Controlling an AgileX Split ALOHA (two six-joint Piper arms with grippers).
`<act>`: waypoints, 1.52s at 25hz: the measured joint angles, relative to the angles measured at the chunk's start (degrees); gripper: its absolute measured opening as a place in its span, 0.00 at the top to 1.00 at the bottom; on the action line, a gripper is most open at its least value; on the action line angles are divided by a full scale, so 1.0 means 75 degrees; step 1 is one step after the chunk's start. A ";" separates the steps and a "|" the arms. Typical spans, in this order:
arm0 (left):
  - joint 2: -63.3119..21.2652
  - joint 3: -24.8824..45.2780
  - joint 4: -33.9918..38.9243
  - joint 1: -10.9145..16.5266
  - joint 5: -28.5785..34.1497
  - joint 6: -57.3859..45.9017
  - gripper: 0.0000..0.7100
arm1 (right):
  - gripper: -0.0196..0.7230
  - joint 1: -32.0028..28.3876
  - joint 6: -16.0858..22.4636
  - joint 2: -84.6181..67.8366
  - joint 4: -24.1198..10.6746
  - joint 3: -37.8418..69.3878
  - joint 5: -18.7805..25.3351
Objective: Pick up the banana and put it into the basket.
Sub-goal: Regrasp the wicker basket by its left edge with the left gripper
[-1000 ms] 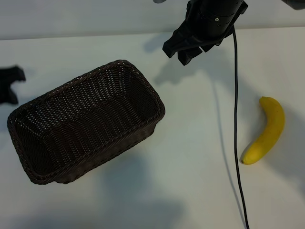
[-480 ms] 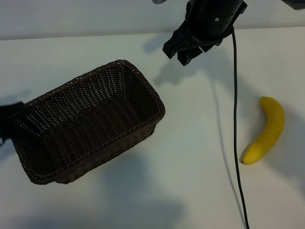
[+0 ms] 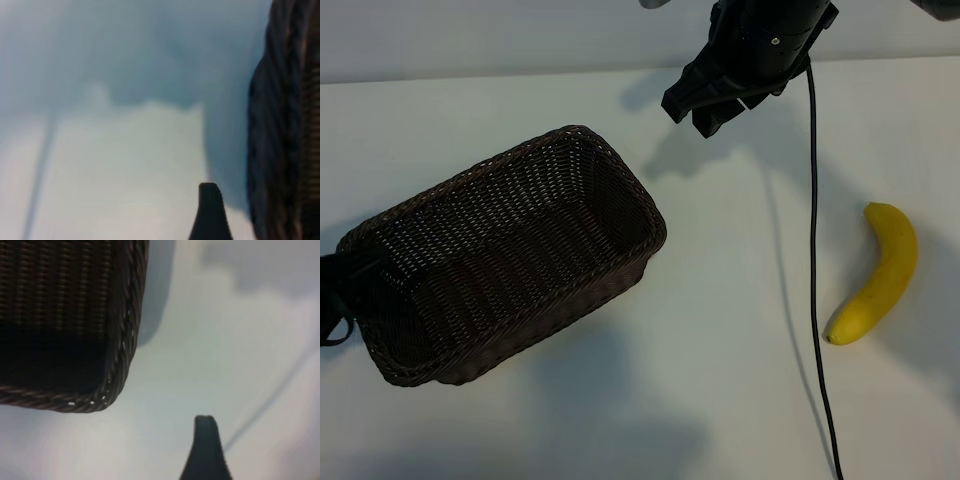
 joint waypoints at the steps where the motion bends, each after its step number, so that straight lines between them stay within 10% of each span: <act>1: 0.0000 0.0080 0.0008 0.0000 -0.0178 -0.0082 0.23 | 0.28 0.0000 0.0000 0.0000 0.0007 0.0000 0.0000; 22: 0.1616 0.0716 -0.0239 0.0000 -0.2134 -0.0309 0.24 | 0.28 0.0000 -0.0015 0.0000 0.0122 0.0000 0.0000; 30: 0.1756 0.0803 -0.0383 0.0000 -0.2460 -0.0207 0.75 | 0.28 0.0000 -0.0015 0.0000 0.0122 0.0000 0.0000; 38: 0.1764 0.0803 -0.0502 0.0000 -0.2617 -0.0012 0.78 | 0.28 0.0000 -0.0015 0.0000 0.0145 0.0000 0.0000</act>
